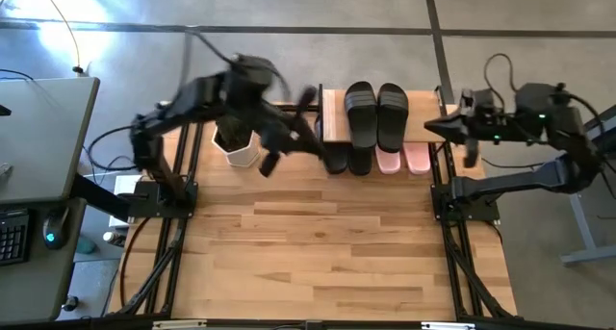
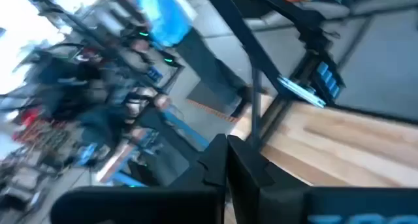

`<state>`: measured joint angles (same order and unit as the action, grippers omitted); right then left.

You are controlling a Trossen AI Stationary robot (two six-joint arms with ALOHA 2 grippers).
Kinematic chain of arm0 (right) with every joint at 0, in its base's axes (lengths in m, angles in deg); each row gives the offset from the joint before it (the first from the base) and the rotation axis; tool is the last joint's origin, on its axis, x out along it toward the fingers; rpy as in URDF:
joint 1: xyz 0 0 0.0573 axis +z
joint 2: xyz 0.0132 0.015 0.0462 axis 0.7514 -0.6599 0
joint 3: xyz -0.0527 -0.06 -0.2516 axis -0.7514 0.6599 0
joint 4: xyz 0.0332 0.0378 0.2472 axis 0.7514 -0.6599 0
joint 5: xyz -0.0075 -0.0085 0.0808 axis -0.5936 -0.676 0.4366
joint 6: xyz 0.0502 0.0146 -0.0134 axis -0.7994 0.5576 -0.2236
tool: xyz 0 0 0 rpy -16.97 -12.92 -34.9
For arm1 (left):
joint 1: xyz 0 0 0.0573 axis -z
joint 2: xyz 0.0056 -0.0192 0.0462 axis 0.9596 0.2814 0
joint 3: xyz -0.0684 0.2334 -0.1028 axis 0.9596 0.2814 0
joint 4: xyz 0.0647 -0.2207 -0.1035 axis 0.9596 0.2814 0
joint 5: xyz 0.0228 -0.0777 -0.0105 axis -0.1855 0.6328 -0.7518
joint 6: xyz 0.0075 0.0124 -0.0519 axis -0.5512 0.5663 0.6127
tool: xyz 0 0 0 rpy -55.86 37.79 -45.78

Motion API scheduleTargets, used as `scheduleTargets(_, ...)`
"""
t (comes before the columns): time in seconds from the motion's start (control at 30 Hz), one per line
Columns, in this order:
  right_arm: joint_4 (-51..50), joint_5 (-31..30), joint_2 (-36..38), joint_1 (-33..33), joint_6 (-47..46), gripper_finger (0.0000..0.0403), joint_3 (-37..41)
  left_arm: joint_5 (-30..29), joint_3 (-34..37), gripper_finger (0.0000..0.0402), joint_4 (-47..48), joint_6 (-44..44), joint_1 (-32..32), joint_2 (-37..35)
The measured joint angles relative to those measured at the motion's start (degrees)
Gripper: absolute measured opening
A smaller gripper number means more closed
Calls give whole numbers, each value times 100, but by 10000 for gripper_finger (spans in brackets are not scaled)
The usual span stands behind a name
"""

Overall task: Pick and place slides into the shelf
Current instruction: Return to Home Position

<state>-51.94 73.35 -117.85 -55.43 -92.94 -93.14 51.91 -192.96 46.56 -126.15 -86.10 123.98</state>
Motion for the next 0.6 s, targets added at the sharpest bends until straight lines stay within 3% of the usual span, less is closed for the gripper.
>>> scheduleTargets(0.2,-118,277,458,2,49,0,4,-28,-8,1,12,858,-278,-474)
scheduleTargets(0.4,-254,236,883,2,-46,0,64,21,-2,1,897,779,-293,-636)
scheduleTargets(0.6,622,326,1574,2,-496,0,1438,19,447,0,1526,729,-294,-847)
